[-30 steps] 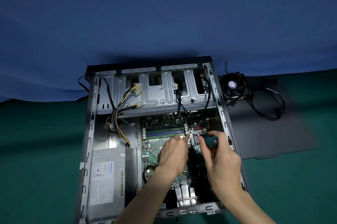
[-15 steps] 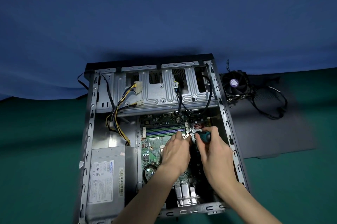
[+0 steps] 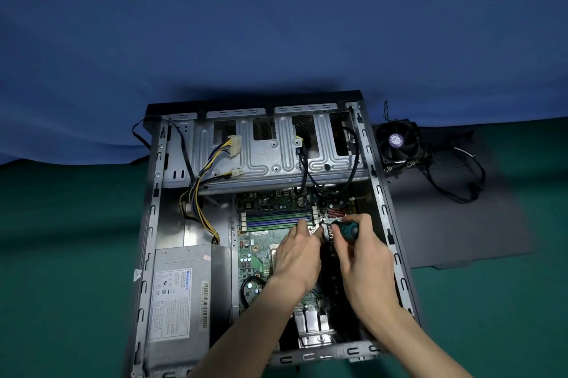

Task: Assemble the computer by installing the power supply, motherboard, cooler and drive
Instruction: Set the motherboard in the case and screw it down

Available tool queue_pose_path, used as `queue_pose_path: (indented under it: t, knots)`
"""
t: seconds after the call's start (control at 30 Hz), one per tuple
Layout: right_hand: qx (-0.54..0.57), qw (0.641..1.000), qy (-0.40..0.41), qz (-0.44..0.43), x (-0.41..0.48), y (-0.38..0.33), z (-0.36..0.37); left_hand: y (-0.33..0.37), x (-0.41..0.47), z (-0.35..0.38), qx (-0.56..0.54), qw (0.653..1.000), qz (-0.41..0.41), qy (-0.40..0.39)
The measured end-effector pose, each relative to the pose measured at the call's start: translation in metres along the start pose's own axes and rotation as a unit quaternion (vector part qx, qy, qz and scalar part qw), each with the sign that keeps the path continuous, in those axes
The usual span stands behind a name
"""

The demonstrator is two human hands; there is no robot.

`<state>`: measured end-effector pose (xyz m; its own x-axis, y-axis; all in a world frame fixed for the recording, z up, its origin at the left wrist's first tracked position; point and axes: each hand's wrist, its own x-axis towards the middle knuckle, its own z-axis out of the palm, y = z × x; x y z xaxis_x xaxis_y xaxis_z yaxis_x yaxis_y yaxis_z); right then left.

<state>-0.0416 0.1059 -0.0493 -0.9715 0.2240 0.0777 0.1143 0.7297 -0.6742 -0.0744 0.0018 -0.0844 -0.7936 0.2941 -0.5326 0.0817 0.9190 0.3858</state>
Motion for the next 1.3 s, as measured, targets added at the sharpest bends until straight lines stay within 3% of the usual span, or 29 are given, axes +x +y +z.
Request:
queue_pose_path:
  t: [0.4,0.6,0.8,1.03,1.17,1.3]
  knots:
    - [0.006,1.000,0.000,0.011,-0.002,0.003,0.001,-0.001,-0.001,-0.002,-0.032,0.999,-0.001,-0.004]
    - [-0.007,1.000,0.002,0.015,-0.001,0.003,0.002,-0.001,0.003,-0.003,-0.107,0.985,0.017,0.134]
    - [-0.061,0.998,-0.003,0.012,0.003,-0.008,0.000,0.005,0.005,-0.005,-0.160,0.973,0.074,0.150]
    - [-0.139,0.985,-0.093,0.045,0.026,-0.020,-0.010,0.002,0.011,-0.011,-0.187,0.973,0.041,0.130]
    - [-0.139,0.984,-0.106,-0.015,0.033,-0.022,-0.020,0.005,0.007,-0.013,-0.264,0.956,0.007,0.125]
    - [-0.158,0.978,-0.135,-0.026,0.043,-0.026,-0.023,0.009,0.007,-0.010,-0.235,0.961,0.013,0.145]
